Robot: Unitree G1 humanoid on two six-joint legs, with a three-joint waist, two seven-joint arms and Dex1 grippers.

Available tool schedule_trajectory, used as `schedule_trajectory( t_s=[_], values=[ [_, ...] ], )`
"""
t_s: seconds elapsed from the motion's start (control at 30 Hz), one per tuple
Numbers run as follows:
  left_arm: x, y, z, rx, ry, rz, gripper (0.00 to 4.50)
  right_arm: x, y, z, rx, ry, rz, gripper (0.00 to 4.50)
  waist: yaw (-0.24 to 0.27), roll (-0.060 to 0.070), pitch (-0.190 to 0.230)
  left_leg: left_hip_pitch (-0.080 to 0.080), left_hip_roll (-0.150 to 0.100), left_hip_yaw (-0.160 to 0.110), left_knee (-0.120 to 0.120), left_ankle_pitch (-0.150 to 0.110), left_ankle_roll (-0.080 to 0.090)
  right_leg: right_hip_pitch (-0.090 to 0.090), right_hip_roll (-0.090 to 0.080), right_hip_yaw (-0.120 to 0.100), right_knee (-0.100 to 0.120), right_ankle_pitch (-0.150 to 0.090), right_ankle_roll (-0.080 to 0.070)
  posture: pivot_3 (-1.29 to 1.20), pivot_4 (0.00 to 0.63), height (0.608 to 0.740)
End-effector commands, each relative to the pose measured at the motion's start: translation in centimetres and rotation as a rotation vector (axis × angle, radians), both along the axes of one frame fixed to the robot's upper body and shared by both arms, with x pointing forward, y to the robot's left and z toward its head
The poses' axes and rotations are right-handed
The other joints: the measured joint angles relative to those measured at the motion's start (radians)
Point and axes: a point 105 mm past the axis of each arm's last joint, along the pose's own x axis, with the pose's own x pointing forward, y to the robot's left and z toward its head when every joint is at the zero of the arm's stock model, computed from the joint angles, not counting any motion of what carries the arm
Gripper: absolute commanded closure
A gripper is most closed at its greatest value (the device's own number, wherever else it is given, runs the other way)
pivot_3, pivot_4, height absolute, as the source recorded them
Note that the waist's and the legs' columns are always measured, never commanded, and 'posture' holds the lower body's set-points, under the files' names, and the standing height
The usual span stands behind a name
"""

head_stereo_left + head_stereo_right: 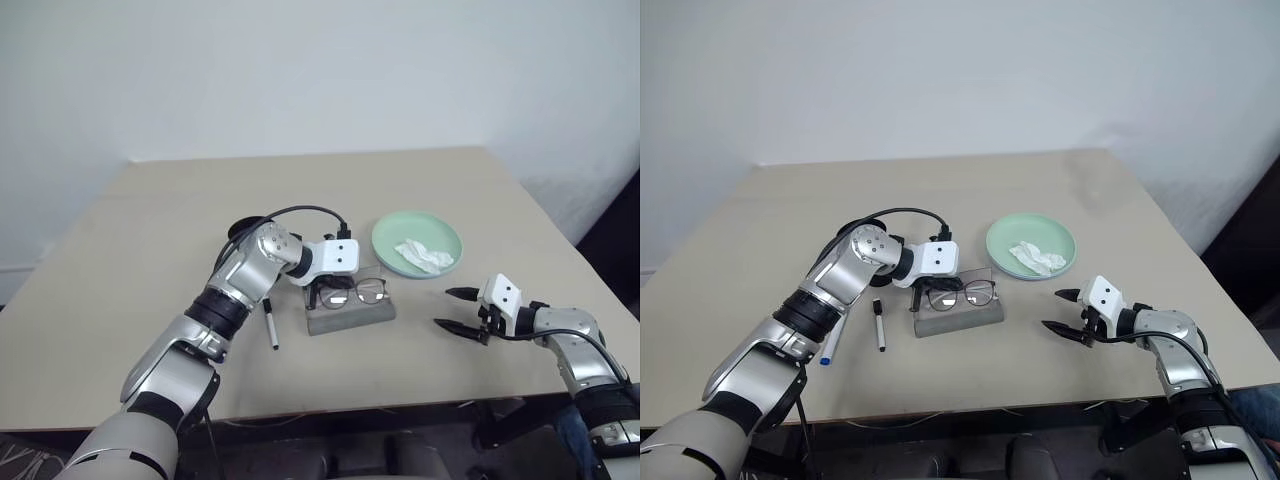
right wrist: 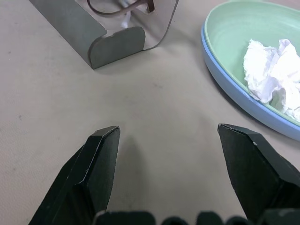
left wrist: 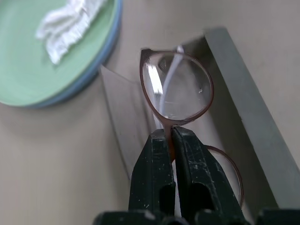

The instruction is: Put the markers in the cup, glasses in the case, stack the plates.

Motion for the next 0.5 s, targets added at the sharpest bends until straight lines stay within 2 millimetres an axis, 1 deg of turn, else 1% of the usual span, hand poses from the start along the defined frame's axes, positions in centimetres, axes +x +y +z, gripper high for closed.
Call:
schedule_trajectory(
  t_s=[0.03,0.2,0.5],
  values=[
    [0.2,-0.4,0.3,0.000,-0.041,-0.015,4.49,0.7,0.5,1.5,0.007,-0.064,0.018,0.88,0.000,0.000,0.000,0.000,0.000,0.000,0.000,0.000,0.000,0.000,0.000,0.000,0.000,0.000,0.000,0.00,0.000,0.740],
    [0.0,-0.5,-0.4,0.009,-0.035,-0.018,4.49,0.7,0.5,1.5,0.007,-0.067,0.017,0.88,-0.001,0.000,0.000,0.000,0.000,0.000,0.000,0.000,0.000,0.000,0.000,0.000,0.000,0.000,0.000,0.00,0.000,0.740],
    [-0.3,-0.3,-0.9,0.030,-0.022,-0.034,4.49,0.8,0.4,1.5,0.003,-0.069,0.016,0.88,0.000,0.000,0.000,0.000,0.000,0.001,0.000,0.000,0.000,0.000,0.000,0.000,0.000,0.000,0.000,0.00,0.000,0.740]
  ],
)
